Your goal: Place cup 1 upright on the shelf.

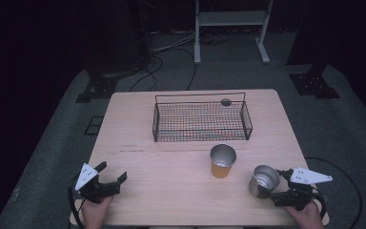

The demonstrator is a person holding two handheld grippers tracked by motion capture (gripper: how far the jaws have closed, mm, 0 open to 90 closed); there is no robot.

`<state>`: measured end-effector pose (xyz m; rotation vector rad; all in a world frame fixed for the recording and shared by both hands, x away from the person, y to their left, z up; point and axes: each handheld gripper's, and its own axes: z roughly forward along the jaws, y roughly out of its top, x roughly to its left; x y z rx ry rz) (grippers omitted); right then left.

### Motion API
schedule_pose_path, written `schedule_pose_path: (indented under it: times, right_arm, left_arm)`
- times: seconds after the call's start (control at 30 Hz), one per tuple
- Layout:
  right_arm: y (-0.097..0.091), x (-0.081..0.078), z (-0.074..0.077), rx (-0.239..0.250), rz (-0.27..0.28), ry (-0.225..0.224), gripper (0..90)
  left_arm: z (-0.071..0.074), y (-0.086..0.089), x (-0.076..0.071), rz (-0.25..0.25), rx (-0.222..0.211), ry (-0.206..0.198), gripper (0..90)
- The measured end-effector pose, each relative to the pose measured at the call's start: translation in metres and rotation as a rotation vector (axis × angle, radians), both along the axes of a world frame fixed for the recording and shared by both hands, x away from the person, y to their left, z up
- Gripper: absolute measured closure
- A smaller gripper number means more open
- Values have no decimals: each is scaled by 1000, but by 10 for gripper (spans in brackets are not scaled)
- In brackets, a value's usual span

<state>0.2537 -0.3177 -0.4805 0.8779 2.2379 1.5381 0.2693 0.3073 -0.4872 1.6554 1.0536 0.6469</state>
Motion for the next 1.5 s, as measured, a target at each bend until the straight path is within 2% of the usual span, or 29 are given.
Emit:
schedule_pose_path:
  times: [0.27,0.43,0.63,0.7,0.83,1.0,1.23,1.5]
  right_arm:
    - [-1,6,13,4,19,-5,175]
    - [-4,9,15,14,20,-2,175]
    - [-5,12,23,4,31,-3,175]
    - [-6,14,25,17,33,-2,175]
    - [-7,17,29,4,36,0,175]
    - [-9,24,37,20,50,10,175]
    - [-11,32,49,37,55,3,175]
    - [-10,41,66,37,63,-4,175]
  left_arm:
    - [1,0,-1,0,3,-5,17]
    - [1,1,-1,-1,3,-6,17]
    - [1,1,-1,1,3,-7,17]
    - [1,1,-1,1,3,-7,17]
    - [1,1,-1,0,5,-6,17]
    - [1,1,-1,1,5,-8,17]
    - [1,1,-1,-2,9,-9,17]
    - [1,1,0,-4,14,-11,17]
